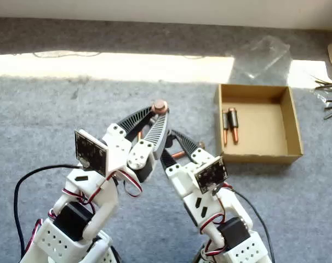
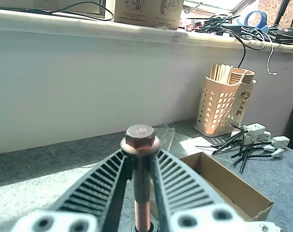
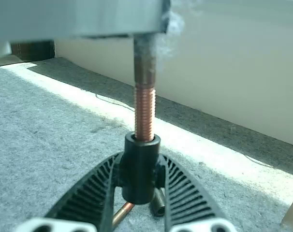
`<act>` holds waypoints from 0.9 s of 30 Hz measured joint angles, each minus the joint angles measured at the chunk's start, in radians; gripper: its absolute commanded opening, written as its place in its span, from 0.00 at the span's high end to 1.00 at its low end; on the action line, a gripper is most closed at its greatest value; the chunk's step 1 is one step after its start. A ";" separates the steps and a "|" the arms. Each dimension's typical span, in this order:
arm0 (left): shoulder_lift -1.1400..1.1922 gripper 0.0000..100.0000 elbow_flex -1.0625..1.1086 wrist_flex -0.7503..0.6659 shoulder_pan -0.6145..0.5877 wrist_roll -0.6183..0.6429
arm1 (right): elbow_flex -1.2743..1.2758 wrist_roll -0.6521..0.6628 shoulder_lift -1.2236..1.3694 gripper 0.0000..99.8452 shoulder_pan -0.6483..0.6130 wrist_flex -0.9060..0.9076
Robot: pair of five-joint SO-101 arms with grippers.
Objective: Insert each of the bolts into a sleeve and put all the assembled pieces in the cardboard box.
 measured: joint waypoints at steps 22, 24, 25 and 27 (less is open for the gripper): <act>0.293 0.99 -0.173 0.086 -0.002 0.000 | 0.000 0.000 0.002 1.00 0.002 0.000; 0.295 0.99 -0.175 0.086 -0.002 0.000 | 0.000 0.000 0.002 1.00 0.002 0.000; 0.295 0.99 -0.176 0.086 -0.002 0.000 | 0.000 0.000 0.002 1.00 0.002 0.000; 0.295 0.99 -0.176 0.086 -0.002 0.000 | 0.000 0.000 0.002 1.00 0.002 0.000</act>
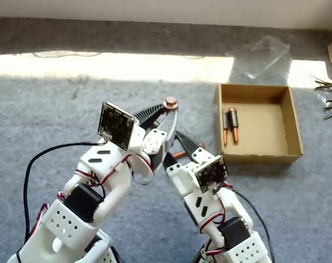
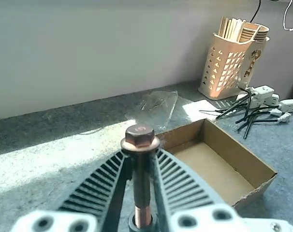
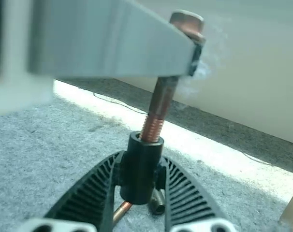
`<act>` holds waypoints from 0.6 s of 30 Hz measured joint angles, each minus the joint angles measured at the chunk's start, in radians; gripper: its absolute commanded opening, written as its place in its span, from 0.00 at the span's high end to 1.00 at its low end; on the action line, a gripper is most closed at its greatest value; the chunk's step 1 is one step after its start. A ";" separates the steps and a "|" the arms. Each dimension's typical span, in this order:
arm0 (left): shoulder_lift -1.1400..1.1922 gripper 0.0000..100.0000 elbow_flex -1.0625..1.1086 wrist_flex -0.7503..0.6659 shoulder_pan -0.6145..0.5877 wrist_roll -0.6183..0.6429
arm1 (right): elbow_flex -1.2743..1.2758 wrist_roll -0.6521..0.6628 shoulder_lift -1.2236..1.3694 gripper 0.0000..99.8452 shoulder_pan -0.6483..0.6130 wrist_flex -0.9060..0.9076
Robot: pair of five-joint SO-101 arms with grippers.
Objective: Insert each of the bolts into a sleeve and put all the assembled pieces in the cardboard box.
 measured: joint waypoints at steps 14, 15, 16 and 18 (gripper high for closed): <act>0.002 0.99 0.003 0.000 0.000 0.000 | 0.000 0.000 0.000 1.00 0.000 0.002; 0.000 0.99 0.009 0.000 0.000 0.000 | 0.000 0.000 0.000 1.00 0.000 0.002; 0.000 0.99 0.014 0.000 0.000 0.000 | 0.000 0.000 0.000 1.00 0.000 0.002; 0.000 0.99 0.017 0.000 0.000 0.000 | 0.000 0.000 0.000 1.00 0.000 0.002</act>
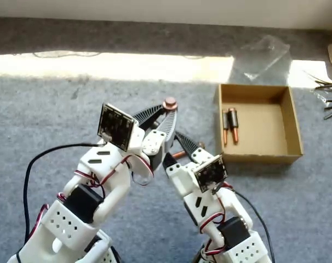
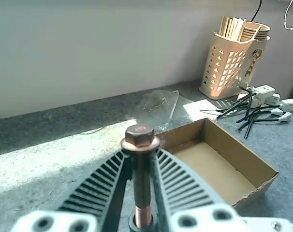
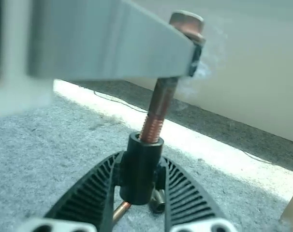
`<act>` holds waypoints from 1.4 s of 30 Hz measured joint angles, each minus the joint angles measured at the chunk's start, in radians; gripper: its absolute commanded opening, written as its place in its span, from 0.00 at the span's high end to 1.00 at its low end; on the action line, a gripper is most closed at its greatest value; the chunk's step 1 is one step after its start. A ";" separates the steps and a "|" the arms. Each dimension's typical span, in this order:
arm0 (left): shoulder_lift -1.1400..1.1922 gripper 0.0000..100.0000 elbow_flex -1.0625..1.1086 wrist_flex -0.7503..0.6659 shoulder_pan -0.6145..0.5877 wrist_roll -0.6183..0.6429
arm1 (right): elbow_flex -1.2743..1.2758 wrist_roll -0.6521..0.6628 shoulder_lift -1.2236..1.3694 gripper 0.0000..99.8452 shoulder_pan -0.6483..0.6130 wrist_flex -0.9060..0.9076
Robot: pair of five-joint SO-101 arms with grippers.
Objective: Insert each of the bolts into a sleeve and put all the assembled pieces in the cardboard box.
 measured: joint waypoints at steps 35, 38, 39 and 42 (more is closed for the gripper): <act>-0.123 0.99 0.123 0.000 0.002 0.002 | 0.002 -0.087 -0.002 1.00 0.060 -0.002; -0.123 0.99 0.123 0.000 0.002 0.002 | 0.002 -0.081 -0.002 1.00 0.063 -0.002; -0.123 0.99 0.123 0.000 0.002 0.002 | 0.002 -0.081 -0.002 1.00 0.063 -0.002; -0.123 0.99 0.123 0.000 0.002 0.002 | 0.002 -0.081 -0.002 1.00 0.063 -0.002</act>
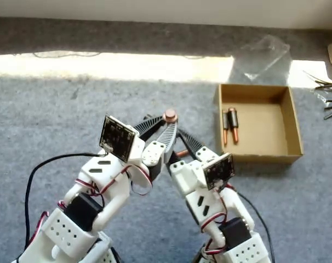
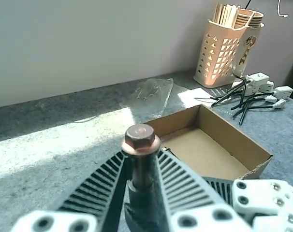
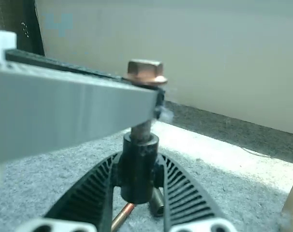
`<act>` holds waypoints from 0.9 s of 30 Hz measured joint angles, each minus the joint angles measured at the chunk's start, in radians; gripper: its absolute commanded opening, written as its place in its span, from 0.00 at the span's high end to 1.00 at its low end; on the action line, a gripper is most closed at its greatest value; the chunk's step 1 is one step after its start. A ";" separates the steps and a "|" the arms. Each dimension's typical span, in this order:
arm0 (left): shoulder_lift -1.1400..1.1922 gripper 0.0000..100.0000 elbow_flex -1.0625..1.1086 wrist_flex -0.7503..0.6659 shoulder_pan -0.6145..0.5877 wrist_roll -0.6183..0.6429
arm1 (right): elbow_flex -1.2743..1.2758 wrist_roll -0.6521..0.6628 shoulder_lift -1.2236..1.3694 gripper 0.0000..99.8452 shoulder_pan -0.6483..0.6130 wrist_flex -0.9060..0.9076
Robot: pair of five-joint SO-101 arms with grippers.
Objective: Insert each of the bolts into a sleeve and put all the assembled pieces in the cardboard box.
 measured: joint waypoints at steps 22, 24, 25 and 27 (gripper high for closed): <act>-0.002 0.79 0.037 0.002 -0.006 -0.006 | 0.000 0.000 0.000 1.00 0.028 0.000; -0.002 0.79 0.037 0.002 -0.011 -0.006 | 0.000 0.000 0.000 1.00 0.028 0.000; -0.002 0.79 0.037 0.002 -0.011 -0.006 | 0.000 0.000 0.002 1.00 0.028 0.002; -0.003 0.79 0.037 0.002 -0.006 -0.006 | 0.000 0.000 0.000 1.00 0.028 0.002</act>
